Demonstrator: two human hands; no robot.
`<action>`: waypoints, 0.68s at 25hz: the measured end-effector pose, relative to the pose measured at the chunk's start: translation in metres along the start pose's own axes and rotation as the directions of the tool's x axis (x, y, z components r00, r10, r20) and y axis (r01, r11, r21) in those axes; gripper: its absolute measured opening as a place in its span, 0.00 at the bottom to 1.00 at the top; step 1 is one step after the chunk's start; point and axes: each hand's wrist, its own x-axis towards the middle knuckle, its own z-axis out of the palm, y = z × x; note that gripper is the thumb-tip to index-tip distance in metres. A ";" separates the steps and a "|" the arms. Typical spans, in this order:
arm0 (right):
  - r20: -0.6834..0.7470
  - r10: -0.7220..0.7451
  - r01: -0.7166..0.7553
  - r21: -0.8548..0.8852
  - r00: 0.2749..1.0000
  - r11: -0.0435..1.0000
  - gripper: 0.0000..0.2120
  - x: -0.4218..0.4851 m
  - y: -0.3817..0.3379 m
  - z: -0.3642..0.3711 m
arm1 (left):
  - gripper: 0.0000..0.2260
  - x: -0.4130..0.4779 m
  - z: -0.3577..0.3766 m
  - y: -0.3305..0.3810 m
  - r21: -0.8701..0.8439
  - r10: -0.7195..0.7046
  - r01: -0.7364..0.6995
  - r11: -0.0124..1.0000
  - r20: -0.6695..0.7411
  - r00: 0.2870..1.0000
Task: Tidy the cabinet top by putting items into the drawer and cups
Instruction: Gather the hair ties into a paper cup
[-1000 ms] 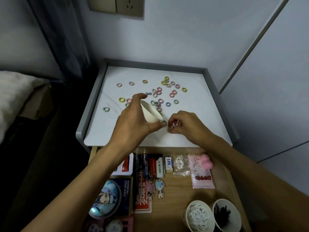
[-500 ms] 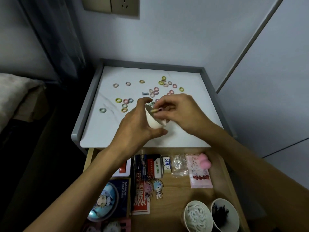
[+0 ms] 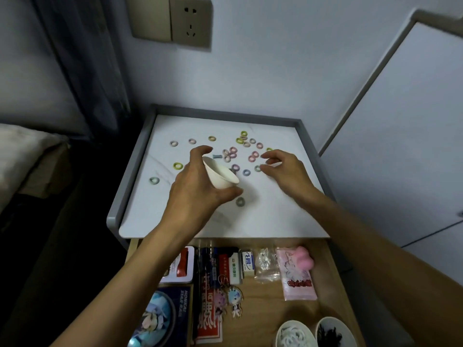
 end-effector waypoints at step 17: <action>-0.047 -0.062 0.047 -0.270 0.997 0.962 0.05 0.081 0.007 0.046 | 0.39 0.012 -0.035 -0.005 -0.131 -0.080 0.076 0.989 -0.025 0.996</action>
